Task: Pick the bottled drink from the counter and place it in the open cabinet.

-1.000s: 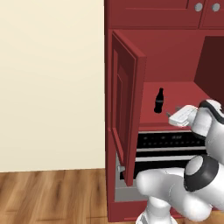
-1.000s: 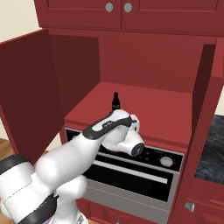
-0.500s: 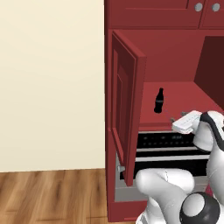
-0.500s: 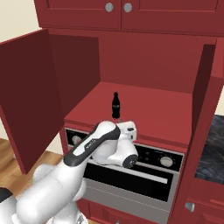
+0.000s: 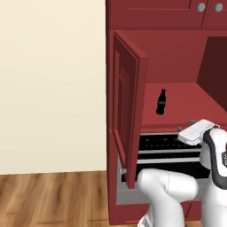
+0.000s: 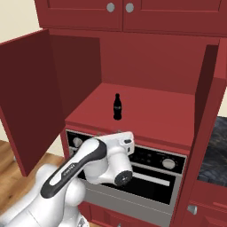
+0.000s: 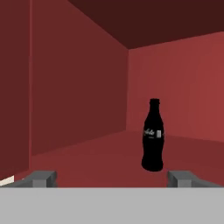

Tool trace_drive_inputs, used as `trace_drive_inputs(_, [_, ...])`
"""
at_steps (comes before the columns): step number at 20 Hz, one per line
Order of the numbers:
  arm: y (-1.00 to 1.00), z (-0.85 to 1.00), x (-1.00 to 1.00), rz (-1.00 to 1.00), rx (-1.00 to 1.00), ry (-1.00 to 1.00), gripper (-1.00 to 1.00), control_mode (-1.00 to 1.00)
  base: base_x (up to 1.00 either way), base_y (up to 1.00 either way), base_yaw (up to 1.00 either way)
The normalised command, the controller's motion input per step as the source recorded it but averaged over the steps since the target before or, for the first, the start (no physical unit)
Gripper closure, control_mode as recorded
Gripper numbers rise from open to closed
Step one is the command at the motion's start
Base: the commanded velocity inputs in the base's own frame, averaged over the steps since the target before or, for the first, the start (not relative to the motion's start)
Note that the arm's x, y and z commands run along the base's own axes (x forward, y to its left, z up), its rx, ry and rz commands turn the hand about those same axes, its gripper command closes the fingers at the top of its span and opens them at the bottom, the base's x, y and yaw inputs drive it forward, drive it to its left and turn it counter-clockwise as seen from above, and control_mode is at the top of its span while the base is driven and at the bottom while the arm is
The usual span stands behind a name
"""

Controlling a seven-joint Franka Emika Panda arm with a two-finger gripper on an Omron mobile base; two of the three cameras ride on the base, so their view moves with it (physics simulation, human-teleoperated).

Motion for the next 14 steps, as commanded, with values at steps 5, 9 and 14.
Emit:
trace_drive_inputs(5, [0.0, 0.0, -0.52, -0.01, 0.0, 0.0, -1.0, -1.0, 0.0, 0.0, 0.0])
trace_drive_inputs(9, [0.0, 0.0, -0.6, 0.0, 0.0, -0.03, -1.0, -1.0, 0.0, 0.0, 0.0])
trace_drive_inputs(14, [0.0, 0.0, -0.6, 0.0, 0.0, -0.02, -1.0, -1.0, 0.0, 0.0, 0.0])
